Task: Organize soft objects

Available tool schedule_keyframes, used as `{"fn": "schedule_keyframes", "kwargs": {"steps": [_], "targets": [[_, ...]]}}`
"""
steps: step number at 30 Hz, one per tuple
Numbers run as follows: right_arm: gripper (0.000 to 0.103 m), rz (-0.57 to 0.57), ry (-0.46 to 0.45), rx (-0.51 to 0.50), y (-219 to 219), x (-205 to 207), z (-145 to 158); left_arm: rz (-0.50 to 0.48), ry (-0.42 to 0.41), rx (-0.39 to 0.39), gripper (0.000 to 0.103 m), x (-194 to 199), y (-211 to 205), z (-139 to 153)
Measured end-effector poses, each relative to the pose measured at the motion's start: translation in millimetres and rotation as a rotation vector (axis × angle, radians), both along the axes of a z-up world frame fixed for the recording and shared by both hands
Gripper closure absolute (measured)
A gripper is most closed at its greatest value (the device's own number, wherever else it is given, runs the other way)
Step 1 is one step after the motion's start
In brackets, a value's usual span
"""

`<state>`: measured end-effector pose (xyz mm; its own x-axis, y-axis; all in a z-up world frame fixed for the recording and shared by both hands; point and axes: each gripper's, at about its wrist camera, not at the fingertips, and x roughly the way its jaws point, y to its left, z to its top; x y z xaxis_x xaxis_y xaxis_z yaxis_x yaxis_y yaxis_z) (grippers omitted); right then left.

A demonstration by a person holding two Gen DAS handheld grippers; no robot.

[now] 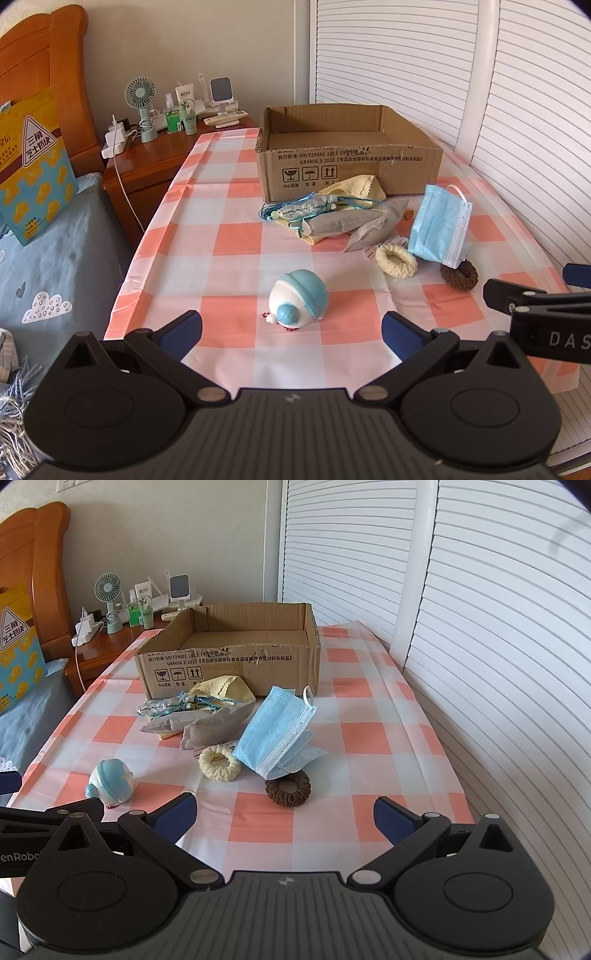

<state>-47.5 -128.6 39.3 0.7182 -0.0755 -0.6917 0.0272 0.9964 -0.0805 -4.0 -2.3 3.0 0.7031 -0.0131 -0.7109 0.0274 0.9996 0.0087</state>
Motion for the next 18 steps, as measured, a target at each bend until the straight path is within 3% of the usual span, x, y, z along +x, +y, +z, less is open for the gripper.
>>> {"fn": "schedule_keyframes", "kwargs": {"steps": [18], "targets": [[0.000,0.001,-0.006,-0.002,0.2,-1.2,3.0,-0.001,-0.003,0.000,0.000,-0.7,-0.4,0.6]]}}
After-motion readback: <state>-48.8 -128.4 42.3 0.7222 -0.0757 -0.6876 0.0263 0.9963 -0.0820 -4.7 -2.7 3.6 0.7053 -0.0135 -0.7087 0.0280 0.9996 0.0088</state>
